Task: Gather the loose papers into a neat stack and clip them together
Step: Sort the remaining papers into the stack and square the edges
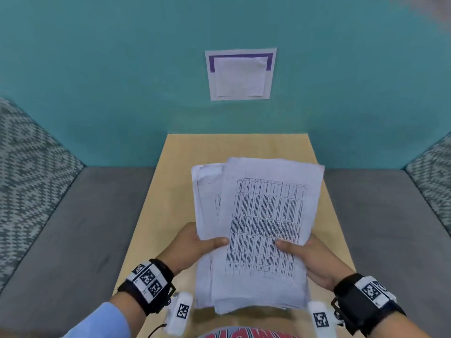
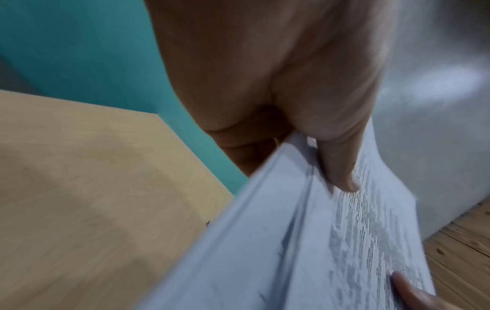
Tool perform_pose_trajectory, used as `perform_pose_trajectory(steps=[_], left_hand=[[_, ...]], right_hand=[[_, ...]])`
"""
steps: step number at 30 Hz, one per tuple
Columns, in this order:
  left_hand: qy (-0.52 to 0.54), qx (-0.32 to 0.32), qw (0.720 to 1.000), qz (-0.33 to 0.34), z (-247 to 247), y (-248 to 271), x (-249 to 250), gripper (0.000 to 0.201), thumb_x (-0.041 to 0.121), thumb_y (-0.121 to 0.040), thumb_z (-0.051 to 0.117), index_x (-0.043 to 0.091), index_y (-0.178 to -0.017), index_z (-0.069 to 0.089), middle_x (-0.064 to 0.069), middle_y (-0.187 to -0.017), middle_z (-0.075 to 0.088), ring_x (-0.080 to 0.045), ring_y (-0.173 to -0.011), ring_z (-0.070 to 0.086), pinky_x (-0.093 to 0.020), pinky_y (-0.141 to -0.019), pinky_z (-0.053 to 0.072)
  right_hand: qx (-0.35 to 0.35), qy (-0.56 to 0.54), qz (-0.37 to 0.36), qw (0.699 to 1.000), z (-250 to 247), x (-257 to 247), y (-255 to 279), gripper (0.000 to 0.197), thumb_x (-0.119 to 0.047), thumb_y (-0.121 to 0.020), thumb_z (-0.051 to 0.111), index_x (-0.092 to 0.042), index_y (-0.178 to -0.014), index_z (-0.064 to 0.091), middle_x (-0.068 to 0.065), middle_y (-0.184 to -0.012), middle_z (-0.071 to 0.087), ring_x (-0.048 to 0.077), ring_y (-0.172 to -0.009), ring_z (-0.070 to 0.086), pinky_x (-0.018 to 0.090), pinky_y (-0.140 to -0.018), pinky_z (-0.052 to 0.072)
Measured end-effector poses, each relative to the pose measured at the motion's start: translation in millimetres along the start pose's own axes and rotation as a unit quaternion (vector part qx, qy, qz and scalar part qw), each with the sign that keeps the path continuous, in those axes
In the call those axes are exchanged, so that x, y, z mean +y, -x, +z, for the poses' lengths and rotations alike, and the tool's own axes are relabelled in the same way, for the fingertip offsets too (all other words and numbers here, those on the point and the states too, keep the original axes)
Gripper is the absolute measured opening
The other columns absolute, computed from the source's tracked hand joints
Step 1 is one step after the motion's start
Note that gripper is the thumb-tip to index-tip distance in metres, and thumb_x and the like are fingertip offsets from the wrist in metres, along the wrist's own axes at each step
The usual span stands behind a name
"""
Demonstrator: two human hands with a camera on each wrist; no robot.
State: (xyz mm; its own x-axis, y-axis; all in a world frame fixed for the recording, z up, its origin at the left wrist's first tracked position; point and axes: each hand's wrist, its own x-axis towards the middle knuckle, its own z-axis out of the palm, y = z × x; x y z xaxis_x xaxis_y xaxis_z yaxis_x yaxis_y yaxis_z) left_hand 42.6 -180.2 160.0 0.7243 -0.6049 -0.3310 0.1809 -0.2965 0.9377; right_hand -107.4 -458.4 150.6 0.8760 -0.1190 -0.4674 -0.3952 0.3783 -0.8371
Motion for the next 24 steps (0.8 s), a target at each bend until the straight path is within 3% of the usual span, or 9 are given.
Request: perform_pose_trajectory(steps=[5,7,10,13,15,17,19,21,24], left_hand=[[0.015,0.035,0.999,0.017,4.9,-2.7,-7.7,0.029,0.013,-0.091,0.082,0.017,-0.119,0.079,0.006,-0.117,0.083,-0.012,-0.11,0.079,-0.025,-0.092,0.062],[-0.008,0.037,0.999,-0.002,8.1,-5.6,-20.1,0.027,0.012,-0.092,0.082,0.019,-0.118,0.079,0.006,-0.115,0.084,-0.011,-0.109,0.079,-0.026,-0.092,0.062],[-0.119,0.035,0.992,0.001,9.8,-0.8,-39.1,0.03,0.006,-0.095,0.078,0.031,-0.111,0.08,0.006,-0.108,0.082,0.0,-0.1,0.075,-0.028,-0.091,0.058],[-0.156,0.054,0.986,-0.006,9.6,1.8,-41.0,0.041,-0.004,-0.097,0.07,0.033,-0.113,0.075,0.013,-0.123,0.071,-0.006,-0.11,0.068,-0.036,-0.1,0.053],[-0.098,0.079,0.992,0.003,7.6,-2.8,-36.9,0.025,0.001,-0.097,0.072,0.022,-0.11,0.074,0.011,-0.113,0.078,-0.007,-0.104,0.074,-0.043,-0.094,0.055],[-0.039,0.106,0.993,0.021,6.3,-6.8,-33.2,0.014,0.01,-0.097,0.076,0.016,-0.11,0.081,0.001,-0.107,0.085,-0.015,-0.106,0.079,-0.046,-0.092,0.062],[0.006,0.116,0.993,0.023,4.3,-5.8,-24.1,0.017,0.01,-0.098,0.075,0.011,-0.114,0.081,-0.001,-0.111,0.085,-0.016,-0.108,0.079,-0.031,-0.09,0.063],[0.021,0.087,0.995,0.038,1.1,-5.9,-24.5,0.026,0.004,-0.096,0.076,0.01,-0.121,0.077,-0.001,-0.115,0.084,-0.01,-0.108,0.078,-0.019,-0.088,0.06],[-0.025,0.076,0.996,0.05,-6.0,-8.4,-35.7,0.03,0.0,-0.09,0.082,0.008,-0.119,0.076,-0.007,-0.112,0.081,-0.009,-0.101,0.076,-0.02,-0.086,0.058]], right_hand=[[0.078,0.115,-0.121,0.983,-5.1,7.2,0.8,0.036,-0.006,-0.084,0.082,-0.01,-0.119,0.075,0.005,-0.115,0.081,0.023,-0.108,0.077,0.037,-0.092,0.062],[0.1,0.126,-0.123,0.979,-7.9,22.7,-2.6,0.027,-0.005,-0.087,0.08,-0.009,-0.114,0.077,0.005,-0.112,0.082,0.022,-0.107,0.077,0.038,-0.092,0.062],[0.095,0.14,-0.087,0.982,-8.9,39.3,-6.2,0.021,-0.002,-0.091,0.077,-0.011,-0.109,0.079,0.0,-0.106,0.083,0.024,-0.108,0.076,0.02,-0.081,0.06],[0.05,0.135,-0.069,0.987,0.9,26.0,-3.5,0.028,0.021,-0.093,0.059,0.0,-0.102,0.075,-0.014,-0.082,0.082,-0.002,-0.079,0.076,0.008,-0.066,0.054],[0.058,0.111,-0.082,0.989,16.7,3.3,6.2,0.053,0.032,-0.093,0.044,-0.016,-0.094,0.066,-0.03,-0.06,0.073,-0.018,-0.058,0.066,0.003,-0.057,0.05],[0.066,0.115,-0.126,0.983,21.9,-5.3,4.4,0.05,0.024,-0.095,0.048,-0.022,-0.096,0.068,-0.026,-0.07,0.078,-0.009,-0.075,0.076,0.008,-0.072,0.056],[0.085,0.134,-0.173,0.972,8.0,9.5,-12.8,0.027,0.006,-0.092,0.071,-0.013,-0.11,0.078,-0.003,-0.102,0.084,0.023,-0.106,0.078,0.033,-0.093,0.061],[0.109,0.132,-0.163,0.972,-0.2,22.0,-23.3,0.03,-0.004,-0.083,0.084,-0.008,-0.112,0.079,0.004,-0.106,0.083,0.024,-0.106,0.078,0.032,-0.09,0.063],[0.104,0.153,-0.149,0.971,-0.6,24.8,-25.3,0.025,-0.006,-0.084,0.084,-0.01,-0.108,0.079,0.007,-0.104,0.083,0.026,-0.102,0.078,0.035,-0.088,0.062]])
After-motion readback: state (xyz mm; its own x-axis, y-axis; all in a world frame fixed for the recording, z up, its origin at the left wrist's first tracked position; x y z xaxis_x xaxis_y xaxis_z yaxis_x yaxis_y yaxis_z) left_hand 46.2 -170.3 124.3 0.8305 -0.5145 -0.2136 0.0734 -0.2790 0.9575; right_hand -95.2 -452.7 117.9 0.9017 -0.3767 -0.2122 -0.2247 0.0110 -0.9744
